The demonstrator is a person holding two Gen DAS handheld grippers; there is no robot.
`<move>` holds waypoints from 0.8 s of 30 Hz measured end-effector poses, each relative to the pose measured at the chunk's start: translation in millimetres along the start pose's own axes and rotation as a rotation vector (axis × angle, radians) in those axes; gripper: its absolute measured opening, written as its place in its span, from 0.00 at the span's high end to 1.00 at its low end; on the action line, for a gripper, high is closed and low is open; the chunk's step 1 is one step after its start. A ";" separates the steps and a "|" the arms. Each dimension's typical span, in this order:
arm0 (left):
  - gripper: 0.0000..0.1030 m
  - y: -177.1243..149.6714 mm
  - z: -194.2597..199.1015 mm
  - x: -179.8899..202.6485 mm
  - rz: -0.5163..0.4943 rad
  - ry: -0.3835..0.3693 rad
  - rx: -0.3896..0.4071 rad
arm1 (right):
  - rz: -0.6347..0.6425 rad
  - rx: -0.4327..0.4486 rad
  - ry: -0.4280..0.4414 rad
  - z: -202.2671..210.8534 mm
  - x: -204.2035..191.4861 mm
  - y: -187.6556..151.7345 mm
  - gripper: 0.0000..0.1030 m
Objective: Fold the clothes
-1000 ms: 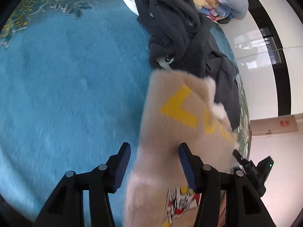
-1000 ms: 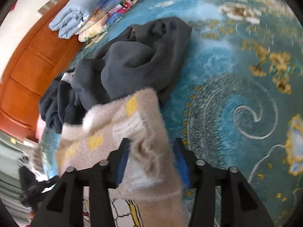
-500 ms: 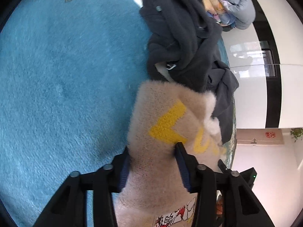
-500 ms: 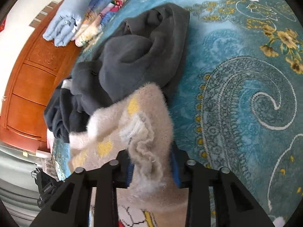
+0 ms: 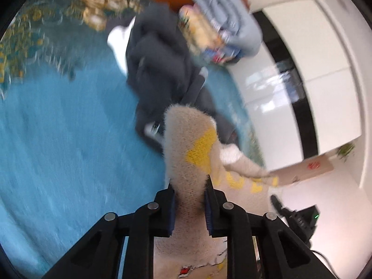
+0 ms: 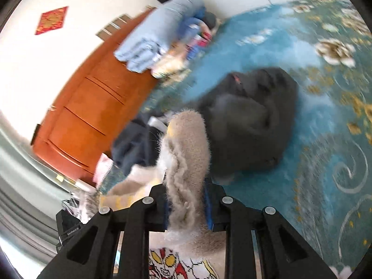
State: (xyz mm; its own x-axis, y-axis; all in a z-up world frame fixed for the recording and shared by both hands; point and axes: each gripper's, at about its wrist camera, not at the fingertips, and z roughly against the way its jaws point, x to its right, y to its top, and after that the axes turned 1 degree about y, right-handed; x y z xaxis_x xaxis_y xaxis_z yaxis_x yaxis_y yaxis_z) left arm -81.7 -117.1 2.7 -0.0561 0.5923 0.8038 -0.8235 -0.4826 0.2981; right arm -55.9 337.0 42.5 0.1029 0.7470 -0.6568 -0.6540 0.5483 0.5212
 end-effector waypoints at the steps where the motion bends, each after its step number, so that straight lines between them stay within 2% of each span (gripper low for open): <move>1: 0.79 6.1 3.8 -1.1 -0.004 0.012 0.011 | 0.004 -0.013 -0.006 -8.1 -1.4 2.4 0.77; 3: 0.79 14.5 -5.3 -8.5 -0.004 0.067 -0.011 | 0.012 -0.042 -0.021 -25.2 -3.6 7.0 0.77; 8: 0.78 17.6 -50.4 -45.6 0.086 0.207 -0.132 | 0.007 -0.170 -0.156 -77.2 11.1 -7.5 0.77; 13: 0.73 15.6 -46.5 -59.3 0.185 0.166 -0.139 | -0.015 -0.175 -0.182 -82.1 14.6 -9.9 0.72; 15: 0.67 11.3 -40.8 -59.7 0.208 0.154 -0.143 | -0.016 -0.166 -0.195 -77.8 14.6 -8.2 0.71; 17: 0.53 7.1 -35.0 -60.1 0.231 0.143 -0.148 | -0.021 -0.154 -0.191 -71.6 14.1 -7.4 0.67; 20: 0.48 1.9 -18.9 -63.5 0.258 0.126 -0.155 | -0.046 -0.144 -0.143 -56.5 16.9 -14.5 0.58; 21: 0.48 -1.4 -21.5 -63.4 0.255 0.131 -0.164 | -0.053 -0.153 -0.141 -52.2 19.2 -20.5 0.56; 24: 0.48 -21.1 -15.9 -67.3 0.214 0.220 -0.237 | -0.073 -0.198 -0.159 -37.1 33.2 -45.3 0.56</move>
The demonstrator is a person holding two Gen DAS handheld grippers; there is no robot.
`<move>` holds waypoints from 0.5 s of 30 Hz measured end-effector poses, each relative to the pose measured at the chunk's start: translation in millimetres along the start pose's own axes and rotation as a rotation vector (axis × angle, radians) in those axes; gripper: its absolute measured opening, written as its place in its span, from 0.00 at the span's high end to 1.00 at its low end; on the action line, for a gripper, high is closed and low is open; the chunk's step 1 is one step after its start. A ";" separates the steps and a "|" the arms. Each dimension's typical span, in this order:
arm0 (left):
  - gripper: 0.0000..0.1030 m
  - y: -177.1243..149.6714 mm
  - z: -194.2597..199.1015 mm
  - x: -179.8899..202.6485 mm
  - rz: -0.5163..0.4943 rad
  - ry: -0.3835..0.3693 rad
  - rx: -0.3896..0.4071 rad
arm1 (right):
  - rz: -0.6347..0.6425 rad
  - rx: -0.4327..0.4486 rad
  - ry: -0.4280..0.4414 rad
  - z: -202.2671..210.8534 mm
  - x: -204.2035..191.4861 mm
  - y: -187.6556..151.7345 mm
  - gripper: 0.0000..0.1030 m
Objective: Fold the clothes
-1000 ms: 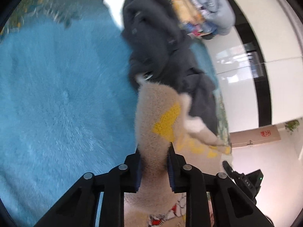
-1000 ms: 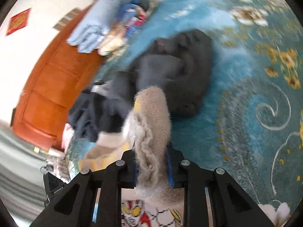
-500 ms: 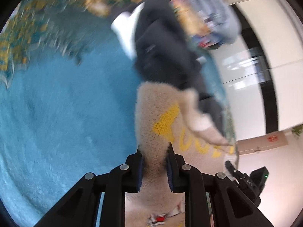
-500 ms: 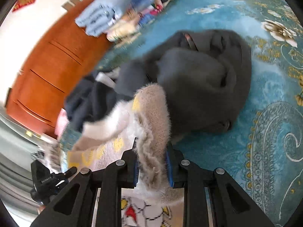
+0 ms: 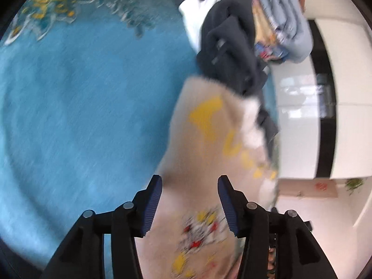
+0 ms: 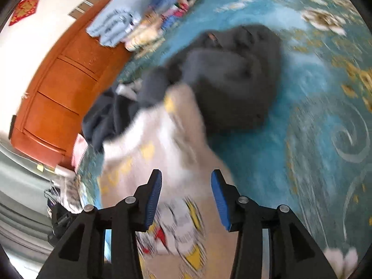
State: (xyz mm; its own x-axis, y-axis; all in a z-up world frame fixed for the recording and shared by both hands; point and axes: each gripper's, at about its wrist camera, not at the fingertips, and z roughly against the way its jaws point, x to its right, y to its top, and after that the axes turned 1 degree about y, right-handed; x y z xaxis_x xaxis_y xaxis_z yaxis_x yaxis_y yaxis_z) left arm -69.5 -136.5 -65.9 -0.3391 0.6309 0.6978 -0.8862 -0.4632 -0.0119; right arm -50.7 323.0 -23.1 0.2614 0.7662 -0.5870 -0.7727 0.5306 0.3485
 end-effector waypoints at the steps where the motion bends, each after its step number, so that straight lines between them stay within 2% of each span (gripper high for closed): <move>1: 0.48 -6.4 -2.2 -2.1 -0.016 0.034 -0.022 | -0.009 -0.016 -0.013 2.6 7.5 -9.1 0.56; 3: 0.48 -19.2 -6.6 -6.4 -0.048 0.102 -0.067 | -0.039 -0.034 -0.046 10.7 25.4 -28.9 0.56; 7: 0.48 -39.9 -13.8 -17.4 -0.017 0.086 -0.150 | -0.141 -0.092 -0.066 21.4 61.9 -64.7 0.56; 11: 0.48 -55.8 -19.6 -15.0 -0.038 0.084 -0.225 | -0.215 -0.120 -0.074 28.3 85.0 -93.8 0.56; 15: 0.48 -71.6 -30.9 -7.3 -0.077 0.100 -0.306 | -0.269 -0.118 0.010 31.0 89.0 -113.4 0.56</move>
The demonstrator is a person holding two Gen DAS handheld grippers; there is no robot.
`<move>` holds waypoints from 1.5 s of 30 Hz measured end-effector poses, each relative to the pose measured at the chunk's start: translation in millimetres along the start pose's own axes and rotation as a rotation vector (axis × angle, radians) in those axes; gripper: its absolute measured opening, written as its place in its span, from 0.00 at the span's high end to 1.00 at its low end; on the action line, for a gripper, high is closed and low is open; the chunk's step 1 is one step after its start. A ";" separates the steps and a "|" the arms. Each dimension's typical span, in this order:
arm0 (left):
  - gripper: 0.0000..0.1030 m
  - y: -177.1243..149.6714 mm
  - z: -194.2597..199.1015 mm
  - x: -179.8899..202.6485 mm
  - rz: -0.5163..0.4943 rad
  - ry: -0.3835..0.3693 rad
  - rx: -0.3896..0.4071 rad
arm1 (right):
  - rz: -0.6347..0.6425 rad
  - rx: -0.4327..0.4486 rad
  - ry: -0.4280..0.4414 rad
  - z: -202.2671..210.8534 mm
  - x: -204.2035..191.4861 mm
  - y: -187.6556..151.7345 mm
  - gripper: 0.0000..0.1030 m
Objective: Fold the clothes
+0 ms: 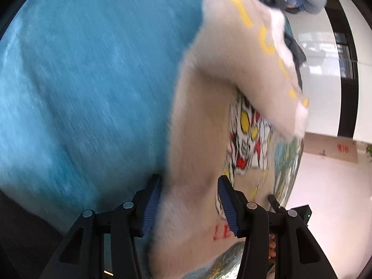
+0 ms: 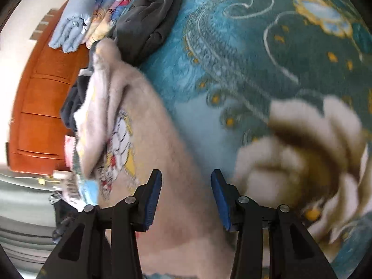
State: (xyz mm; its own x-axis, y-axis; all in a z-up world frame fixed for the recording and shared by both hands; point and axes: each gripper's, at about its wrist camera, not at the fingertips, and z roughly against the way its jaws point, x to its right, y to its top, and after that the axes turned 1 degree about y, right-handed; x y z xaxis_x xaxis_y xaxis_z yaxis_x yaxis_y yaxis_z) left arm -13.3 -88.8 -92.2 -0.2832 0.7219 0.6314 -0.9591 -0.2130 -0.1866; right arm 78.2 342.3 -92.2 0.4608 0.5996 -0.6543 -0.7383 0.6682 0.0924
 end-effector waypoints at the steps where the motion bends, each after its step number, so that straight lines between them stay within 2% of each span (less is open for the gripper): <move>1: 0.48 -2.8 -3.6 2.5 -0.010 0.005 -0.020 | 0.000 -0.005 0.020 0.3 -1.2 -3.5 0.56; 4: 0.50 -12.2 -7.8 8.1 -0.035 0.022 -0.046 | 0.006 -0.016 0.073 2.7 -6.2 -12.6 0.57; 6: 0.50 -18.5 -8.7 10.3 -0.048 0.037 -0.072 | 0.015 -0.016 0.097 6.3 -11.0 -16.9 0.70; 8: 0.50 -21.8 -10.0 12.1 -0.053 0.049 -0.096 | 0.025 -0.022 0.115 9.0 -15.7 -20.9 0.76; 14: 0.50 -44.1 -7.7 13.2 -0.067 0.073 -0.140 | 0.080 -0.093 0.059 5.2 -22.8 -38.7 0.80; 15: 0.52 -50.0 -7.7 12.5 -0.074 0.087 -0.148 | 0.080 -0.093 0.051 4.9 -20.6 -40.5 0.85; 17: 0.74 -60.0 -5.8 14.6 -0.099 0.115 -0.142 | 0.072 -0.075 0.055 8.6 -19.3 -40.0 0.89; 18: 0.78 -63.9 -3.5 17.8 -0.118 0.129 -0.126 | 0.069 -0.064 0.065 11.7 -18.5 -39.6 0.90; 20: 0.86 -67.8 8.4 21.0 -0.136 0.105 -0.089 | 0.079 -0.046 0.096 20.8 -22.5 -39.4 0.90; 26: 0.89 -80.3 58.3 42.8 -0.205 0.055 0.025 | 0.154 0.032 0.210 58.8 -56.0 -33.1 0.91; 29: 0.89 -92.4 70.8 46.2 -0.225 0.030 0.023 | 0.220 0.019 0.228 76.2 -74.0 -38.4 0.91; 33: 0.88 -108.7 86.3 50.2 -0.250 -0.005 0.017 | 0.295 -0.021 0.245 110.7 -75.0 -59.8 0.91; 36: 0.88 -120.9 97.9 53.2 -0.268 -0.031 0.013 | 0.271 -0.022 0.256 120.5 -64.5 -62.9 0.91; 38: 0.88 -111.6 105.9 49.8 -0.235 -0.071 0.042 | 0.216 -0.001 0.300 118.9 -57.2 -56.4 0.91; 41: 0.88 -89.2 103.1 40.3 -0.123 -0.140 0.083 | 0.172 0.026 0.306 114.4 -57.6 -45.5 0.91; 45: 0.88 -58.9 95.3 12.0 0.048 -0.294 0.101 | 0.127 0.057 0.321 98.3 -70.0 -19.6 0.91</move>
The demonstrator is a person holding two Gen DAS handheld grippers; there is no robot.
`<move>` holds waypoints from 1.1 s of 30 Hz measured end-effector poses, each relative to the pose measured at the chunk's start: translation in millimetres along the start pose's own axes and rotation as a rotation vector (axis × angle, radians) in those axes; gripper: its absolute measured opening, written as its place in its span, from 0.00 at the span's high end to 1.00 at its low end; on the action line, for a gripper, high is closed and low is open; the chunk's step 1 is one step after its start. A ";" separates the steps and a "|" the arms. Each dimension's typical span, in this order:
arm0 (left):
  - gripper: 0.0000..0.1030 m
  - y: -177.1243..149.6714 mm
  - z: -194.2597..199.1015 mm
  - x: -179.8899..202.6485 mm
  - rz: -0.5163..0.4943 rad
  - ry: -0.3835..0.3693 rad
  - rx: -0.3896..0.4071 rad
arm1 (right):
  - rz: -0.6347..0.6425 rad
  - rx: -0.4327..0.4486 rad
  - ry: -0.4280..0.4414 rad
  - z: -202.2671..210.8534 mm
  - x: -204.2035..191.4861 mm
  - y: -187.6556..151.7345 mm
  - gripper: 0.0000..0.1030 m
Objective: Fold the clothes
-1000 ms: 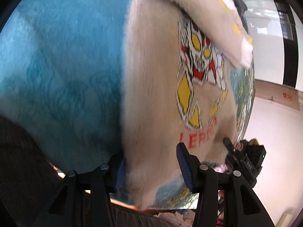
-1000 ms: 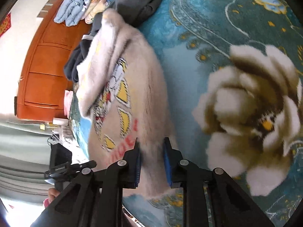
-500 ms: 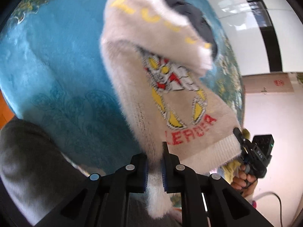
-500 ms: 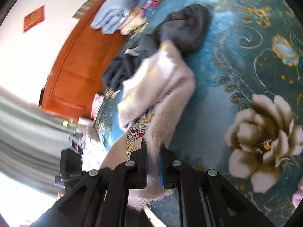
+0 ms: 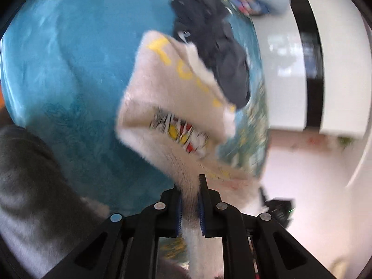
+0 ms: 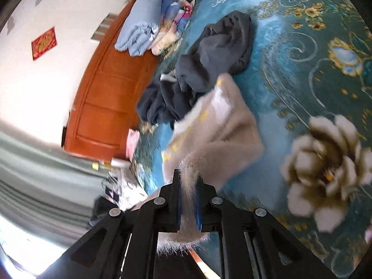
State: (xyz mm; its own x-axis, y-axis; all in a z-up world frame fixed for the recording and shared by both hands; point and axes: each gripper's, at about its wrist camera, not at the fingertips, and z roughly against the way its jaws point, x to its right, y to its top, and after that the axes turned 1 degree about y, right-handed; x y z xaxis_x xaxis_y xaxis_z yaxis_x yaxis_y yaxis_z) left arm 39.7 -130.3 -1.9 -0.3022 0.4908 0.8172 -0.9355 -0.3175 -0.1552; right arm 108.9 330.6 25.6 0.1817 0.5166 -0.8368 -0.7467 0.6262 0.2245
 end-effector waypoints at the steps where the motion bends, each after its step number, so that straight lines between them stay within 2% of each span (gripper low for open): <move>1: 0.88 6.7 1.1 -3.6 0.020 -0.013 0.007 | 0.001 0.005 0.003 -5.9 -2.6 6.6 0.91; 7: 0.85 42.7 -7.0 -17.2 0.129 -0.068 0.041 | 0.016 0.023 -0.027 -47.8 -15.0 48.2 0.91; 10: 0.84 60.1 -13.0 -23.4 0.183 -0.095 0.056 | -0.043 0.018 -0.038 -71.5 -8.0 67.0 0.90; 15: 0.77 80.7 -24.5 -32.2 0.243 -0.149 0.061 | -0.100 0.010 -0.084 -99.7 3.0 87.1 0.89; 18: 0.58 90.2 -23.4 -41.8 0.313 -0.234 0.066 | -0.115 0.004 -0.110 -112.1 6.8 94.9 0.88; 19: 0.45 93.5 -21.7 -47.5 0.357 -0.279 0.085 | -0.121 0.001 -0.116 -115.2 8.1 96.8 0.88; 20: 0.38 94.8 -18.7 -51.3 0.384 -0.309 0.107 | -0.128 -0.002 -0.123 -118.4 9.3 98.7 0.88; 24: 0.36 97.9 -8.9 -63.5 0.437 -0.381 0.165 | -0.153 -0.013 -0.147 -131.0 14.3 106.2 0.80; 25: 0.35 98.2 -6.5 -64.2 0.426 -0.366 0.177 | -0.159 -0.016 -0.154 -134.1 15.5 108.1 0.78; 27: 0.35 98.6 -1.7 -65.1 0.401 -0.328 0.200 | -0.153 0.002 -0.148 -133.4 13.2 110.6 0.65; 30: 0.35 98.9 1.6 -56.6 0.310 -0.205 0.219 | -0.129 0.044 -0.142 -127.6 8.6 115.0 0.61; 33: 0.35 99.8 -8.3 -39.1 0.169 -0.041 0.212 | -0.061 0.044 -0.220 -124.0 6.0 115.6 0.60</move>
State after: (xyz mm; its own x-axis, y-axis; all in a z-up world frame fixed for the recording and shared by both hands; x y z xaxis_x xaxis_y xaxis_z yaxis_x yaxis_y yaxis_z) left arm -43.4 -174.5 -53.9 -0.4393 0.3845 0.8119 -0.8119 -0.5568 -0.1756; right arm -55.7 333.6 -15.5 0.3648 0.5886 -0.7215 -0.7019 0.6830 0.2023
